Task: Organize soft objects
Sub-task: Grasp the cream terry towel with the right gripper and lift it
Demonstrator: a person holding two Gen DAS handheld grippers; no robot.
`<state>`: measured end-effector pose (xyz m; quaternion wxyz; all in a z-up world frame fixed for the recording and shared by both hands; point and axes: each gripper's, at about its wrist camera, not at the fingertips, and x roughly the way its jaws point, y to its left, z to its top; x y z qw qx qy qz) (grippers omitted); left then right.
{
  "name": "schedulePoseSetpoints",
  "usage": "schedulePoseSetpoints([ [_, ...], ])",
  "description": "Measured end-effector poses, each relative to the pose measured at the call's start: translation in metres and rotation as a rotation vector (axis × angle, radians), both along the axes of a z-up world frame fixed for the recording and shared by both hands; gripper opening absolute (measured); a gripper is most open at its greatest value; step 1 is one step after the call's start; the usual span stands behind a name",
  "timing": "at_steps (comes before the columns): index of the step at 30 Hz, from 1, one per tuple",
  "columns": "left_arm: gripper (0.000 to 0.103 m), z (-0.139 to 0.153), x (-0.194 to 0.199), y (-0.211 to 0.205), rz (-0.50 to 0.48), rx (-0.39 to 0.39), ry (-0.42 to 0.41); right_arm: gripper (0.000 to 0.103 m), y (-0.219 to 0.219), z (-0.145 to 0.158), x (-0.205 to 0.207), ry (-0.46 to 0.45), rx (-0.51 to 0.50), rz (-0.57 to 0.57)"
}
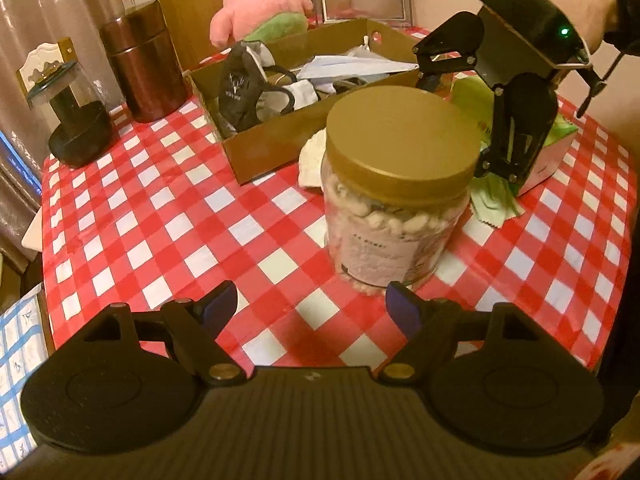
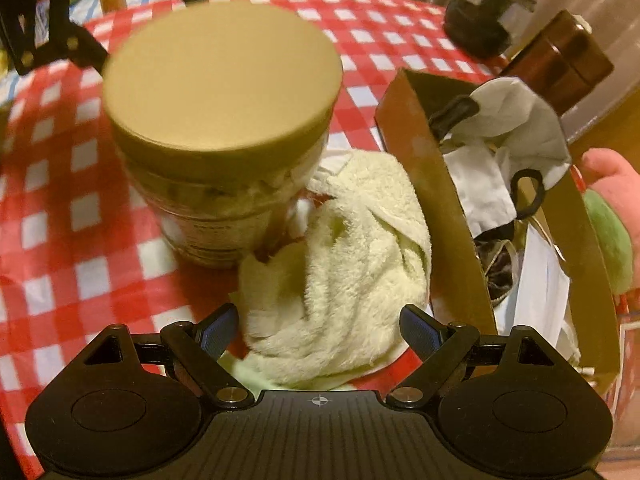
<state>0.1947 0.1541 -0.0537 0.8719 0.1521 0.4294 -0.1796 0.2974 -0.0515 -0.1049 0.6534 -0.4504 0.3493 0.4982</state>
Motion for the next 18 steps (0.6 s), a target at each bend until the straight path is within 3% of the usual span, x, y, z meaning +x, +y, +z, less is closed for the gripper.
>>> schedulePoseSetpoints([
  [4, 0.079, -0.007, 0.002, 0.002, 0.008, -0.01, 0.007, 0.087, 0.009, -0.014, 0.013, -0.01, -0.046, 0.015],
  [6, 0.079, -0.009, 0.002, 0.003, 0.012, -0.016, 0.009, 0.08, 0.012, -0.018, 0.019, 0.009, -0.059, 0.009],
  [8, 0.079, -0.011, 0.002, 0.004, 0.021, -0.022, 0.01, 0.053, 0.016, -0.019, 0.025, 0.028, -0.059, 0.004],
  [11, 0.079, -0.011, 0.001, 0.005, 0.03, -0.027, 0.01, 0.026, 0.02, -0.021, 0.033, 0.03, -0.047, -0.02],
  [18, 0.079, -0.002, -0.004, 0.002, 0.055, -0.038, -0.005, 0.018, 0.011, -0.01, 0.026, -0.007, 0.008, -0.022],
])
